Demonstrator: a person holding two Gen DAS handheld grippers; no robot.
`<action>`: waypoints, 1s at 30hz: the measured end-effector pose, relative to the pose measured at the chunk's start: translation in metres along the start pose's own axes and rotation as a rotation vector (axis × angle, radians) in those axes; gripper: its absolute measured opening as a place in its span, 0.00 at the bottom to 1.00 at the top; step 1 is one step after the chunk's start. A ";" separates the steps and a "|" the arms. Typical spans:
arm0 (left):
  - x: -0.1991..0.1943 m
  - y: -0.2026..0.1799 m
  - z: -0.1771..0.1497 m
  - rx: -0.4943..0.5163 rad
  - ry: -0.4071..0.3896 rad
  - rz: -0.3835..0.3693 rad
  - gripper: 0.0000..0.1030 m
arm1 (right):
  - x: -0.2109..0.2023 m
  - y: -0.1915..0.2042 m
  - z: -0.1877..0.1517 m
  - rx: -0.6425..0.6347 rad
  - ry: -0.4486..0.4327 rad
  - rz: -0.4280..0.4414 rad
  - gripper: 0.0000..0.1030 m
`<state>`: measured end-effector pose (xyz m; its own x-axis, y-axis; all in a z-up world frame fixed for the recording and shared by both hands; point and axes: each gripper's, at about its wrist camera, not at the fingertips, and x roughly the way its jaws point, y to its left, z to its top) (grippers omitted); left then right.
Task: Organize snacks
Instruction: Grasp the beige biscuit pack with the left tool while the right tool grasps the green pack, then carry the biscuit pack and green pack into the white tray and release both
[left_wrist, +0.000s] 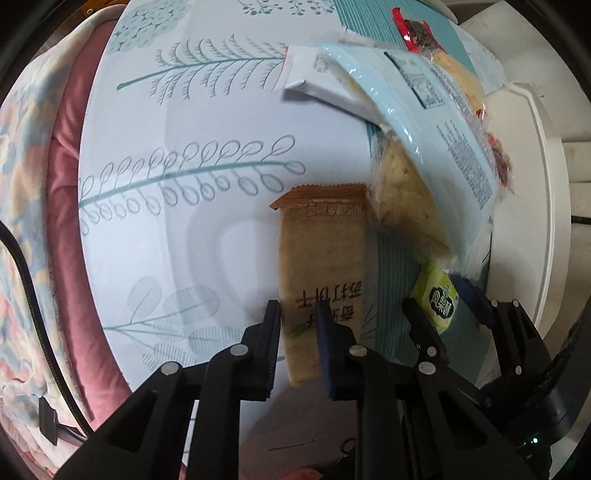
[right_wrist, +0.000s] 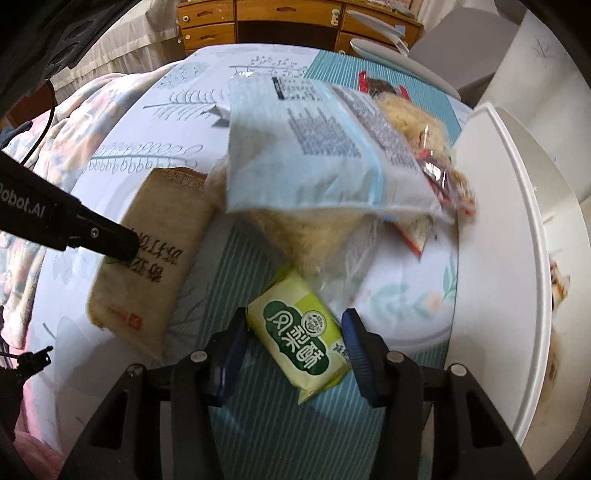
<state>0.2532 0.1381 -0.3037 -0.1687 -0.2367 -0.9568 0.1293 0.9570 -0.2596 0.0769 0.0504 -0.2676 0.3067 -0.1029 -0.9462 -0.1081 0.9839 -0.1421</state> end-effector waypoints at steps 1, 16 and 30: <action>-0.001 0.003 -0.002 0.001 0.002 -0.008 0.17 | -0.001 0.001 -0.002 0.010 0.008 0.005 0.49; 0.018 -0.019 0.021 0.049 0.033 0.097 0.51 | -0.020 -0.001 -0.049 0.280 0.103 0.102 0.49; 0.034 -0.046 0.036 0.103 0.014 0.212 0.57 | -0.054 -0.014 -0.074 0.447 0.096 0.120 0.49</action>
<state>0.2762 0.0803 -0.3295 -0.1403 -0.0296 -0.9897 0.2625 0.9627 -0.0660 -0.0082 0.0317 -0.2357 0.2260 0.0236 -0.9738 0.2869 0.9538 0.0897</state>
